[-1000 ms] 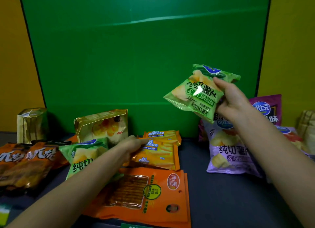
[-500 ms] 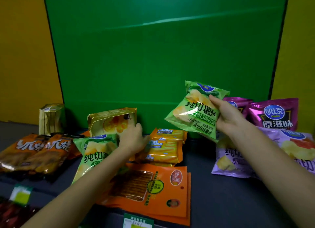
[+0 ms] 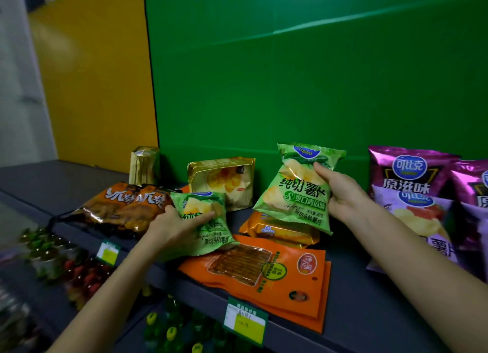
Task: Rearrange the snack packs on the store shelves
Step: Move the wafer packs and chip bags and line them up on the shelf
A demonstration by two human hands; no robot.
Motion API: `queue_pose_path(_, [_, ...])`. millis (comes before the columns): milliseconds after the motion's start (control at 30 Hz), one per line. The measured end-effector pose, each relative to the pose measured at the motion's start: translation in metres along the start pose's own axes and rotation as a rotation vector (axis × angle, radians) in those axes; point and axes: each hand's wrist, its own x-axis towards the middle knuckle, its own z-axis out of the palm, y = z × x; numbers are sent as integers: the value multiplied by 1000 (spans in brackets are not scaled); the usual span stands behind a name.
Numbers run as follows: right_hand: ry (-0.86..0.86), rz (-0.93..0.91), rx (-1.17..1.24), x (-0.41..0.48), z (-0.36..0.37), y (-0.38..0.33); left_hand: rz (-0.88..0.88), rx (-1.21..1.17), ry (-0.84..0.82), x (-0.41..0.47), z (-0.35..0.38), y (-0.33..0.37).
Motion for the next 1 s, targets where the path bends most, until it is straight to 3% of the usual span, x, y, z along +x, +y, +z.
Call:
queue_pose_path(100, [1,-2,-8,-4,3,7,-45,-476,-117,5,0,-5])
queue_pose_path(233, [31,5,-14,-9,7,16,-77,-577,-110,9,4,-4])
queue_pose_path(400, [74,-43,23,-21,12,15,7,-590,120,6,1,-9])
queue_pose_path(600, [127,-250,61,-58,4,-10,374,-531,506,-26,-22,20])
queue_pose_path(667, [143,-334,74,-77,-5,-22,487,-591,542,-37,-28,37])
queue_pose_path(800, [188,-462,54,-124,-29,-51,611,-731,369,-73,-23,83])
queue_pose_path(1000, [363,-535,-40,-190,-92,-80,600,-865,-67,-113,21,148])
